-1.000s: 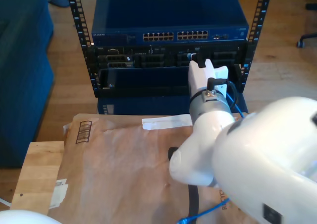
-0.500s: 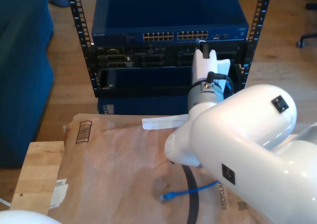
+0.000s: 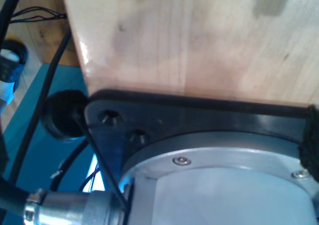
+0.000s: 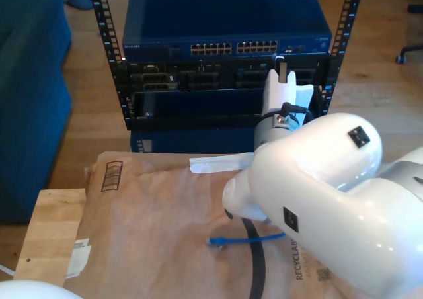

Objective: Grab the cable and plug it in

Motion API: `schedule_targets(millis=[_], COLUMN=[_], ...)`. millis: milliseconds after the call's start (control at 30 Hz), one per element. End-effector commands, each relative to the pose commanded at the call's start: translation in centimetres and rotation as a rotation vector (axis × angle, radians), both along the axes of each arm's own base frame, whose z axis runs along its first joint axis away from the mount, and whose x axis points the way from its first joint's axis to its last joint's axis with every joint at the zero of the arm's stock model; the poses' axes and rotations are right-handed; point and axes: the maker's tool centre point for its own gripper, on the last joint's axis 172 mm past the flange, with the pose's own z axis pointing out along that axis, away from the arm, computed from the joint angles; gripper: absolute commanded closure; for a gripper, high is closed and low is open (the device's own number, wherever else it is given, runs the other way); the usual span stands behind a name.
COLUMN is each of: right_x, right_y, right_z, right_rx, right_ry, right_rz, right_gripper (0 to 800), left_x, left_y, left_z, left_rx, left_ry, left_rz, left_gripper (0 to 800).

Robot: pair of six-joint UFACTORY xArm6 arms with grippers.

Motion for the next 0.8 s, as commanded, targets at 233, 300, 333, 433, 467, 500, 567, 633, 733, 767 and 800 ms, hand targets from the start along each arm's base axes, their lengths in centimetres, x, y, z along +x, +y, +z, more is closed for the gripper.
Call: schedule_targets(millis=[233, 300, 333, 433, 467, 500, 567, 633, 733, 767, 800], right_x=[0.5, 0.6, 0.6, 1.0, 1.1, 1.3, 1.6, 1.7, 1.7, 1.7, 1.7], right_y=[1.3, 1.3, 1.4, 1.6, 1.5, 1.3, 1.3, 1.3, 1.3, 1.2, 1.2], right_z=[0.4, 0.2, 0.1, -0.4, -0.4, -0.4, -0.3, -0.3, -0.3, -0.3, -0.2], right_rx=[-0.019, -0.019, -0.022, -0.024, -0.025, -0.023, -0.021, -0.021, -0.021, -0.020, -0.019], right_ry=[-0.016, -0.014, -0.014, -0.013, -0.016, -0.019, -0.023, -0.026, -0.026, -0.027, -0.028], right_rz=[0.043, 0.043, 0.048, 0.049, 0.045, 0.042, 0.039, 0.039, 0.039, 0.037, 0.037], right_gripper=[800, 800, 800, 800, 800, 800, 800, 800, 800, 800, 800], left_x=[0.0, 0.0, 0.0, 0.0, 0.0, 0.0, 0.0, 0.0, 0.0, 0.0, 0.0], left_y=[0.0, 0.0, 0.0, 0.0, 0.0, 0.0, 0.0, 0.0, 0.0, 0.0, 0.0], left_z=[0.0, 0.0, 0.0, 0.0, 0.0, 0.0, 0.0, 0.0, 0.0, 0.0, 0.0], left_rx=[0.000, 0.000, 0.000, 0.000, 0.000, 0.000, 0.000, 0.000, 0.000, 0.002, 0.000], left_ry=[0.000, 0.000, 0.000, 0.000, 0.000, 0.000, 0.000, 0.000, 0.000, 0.000, 0.000], left_rz=[0.000, 0.000, 0.000, 0.000, 0.000, 0.000, 0.000, 0.000, 0.002, 0.000, 0.002], left_gripper=[0, 0, 0, 0, 0, 0, 0, 0, 0, 0, 0])
